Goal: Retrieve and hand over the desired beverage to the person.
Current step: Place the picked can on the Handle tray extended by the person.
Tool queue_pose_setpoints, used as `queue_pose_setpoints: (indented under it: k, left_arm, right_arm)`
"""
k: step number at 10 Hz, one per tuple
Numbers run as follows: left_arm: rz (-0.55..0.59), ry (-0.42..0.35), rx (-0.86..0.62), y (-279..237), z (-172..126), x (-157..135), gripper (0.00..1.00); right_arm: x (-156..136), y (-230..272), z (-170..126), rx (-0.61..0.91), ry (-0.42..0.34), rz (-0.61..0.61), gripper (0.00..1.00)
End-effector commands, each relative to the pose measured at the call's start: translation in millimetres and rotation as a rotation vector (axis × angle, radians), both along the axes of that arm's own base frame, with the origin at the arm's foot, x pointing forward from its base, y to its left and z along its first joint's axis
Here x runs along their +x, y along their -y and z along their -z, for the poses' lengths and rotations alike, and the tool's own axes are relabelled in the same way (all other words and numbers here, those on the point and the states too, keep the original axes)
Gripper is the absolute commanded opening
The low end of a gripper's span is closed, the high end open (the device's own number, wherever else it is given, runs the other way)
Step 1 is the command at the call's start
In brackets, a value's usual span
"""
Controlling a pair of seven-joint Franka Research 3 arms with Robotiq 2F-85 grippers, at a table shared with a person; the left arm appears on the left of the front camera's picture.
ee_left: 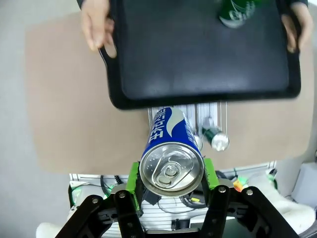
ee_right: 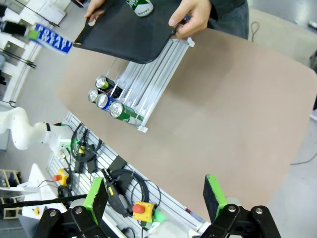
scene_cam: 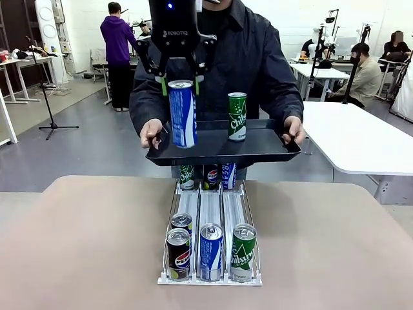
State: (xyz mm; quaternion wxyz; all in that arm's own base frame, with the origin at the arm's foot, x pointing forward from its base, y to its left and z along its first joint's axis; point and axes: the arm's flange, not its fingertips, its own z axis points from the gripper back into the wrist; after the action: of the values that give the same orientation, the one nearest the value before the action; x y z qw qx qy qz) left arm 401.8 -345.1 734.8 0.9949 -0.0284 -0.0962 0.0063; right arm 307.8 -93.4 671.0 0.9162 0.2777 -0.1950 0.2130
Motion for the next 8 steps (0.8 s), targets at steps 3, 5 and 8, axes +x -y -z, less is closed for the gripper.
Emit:
queue_pose_setpoints:
  k: [3, 5, 8]
  left_arm:
    - [-0.064, -0.043, -0.009, -16, -23, 86, 0.58]
    - [-0.081, -0.065, -0.001, -23, -23, 109, 0.58]
    - [-0.084, -0.068, -0.024, -35, 6, 98, 0.58]
  right_arm:
    - [1, 2, 0, 0.016, 0.005, -0.019, 1.00]
    - [1, 2, 0, 0.016, 0.005, -0.019, 1.00]
    - [1, 2, 0, 0.016, 0.005, -0.019, 1.00]
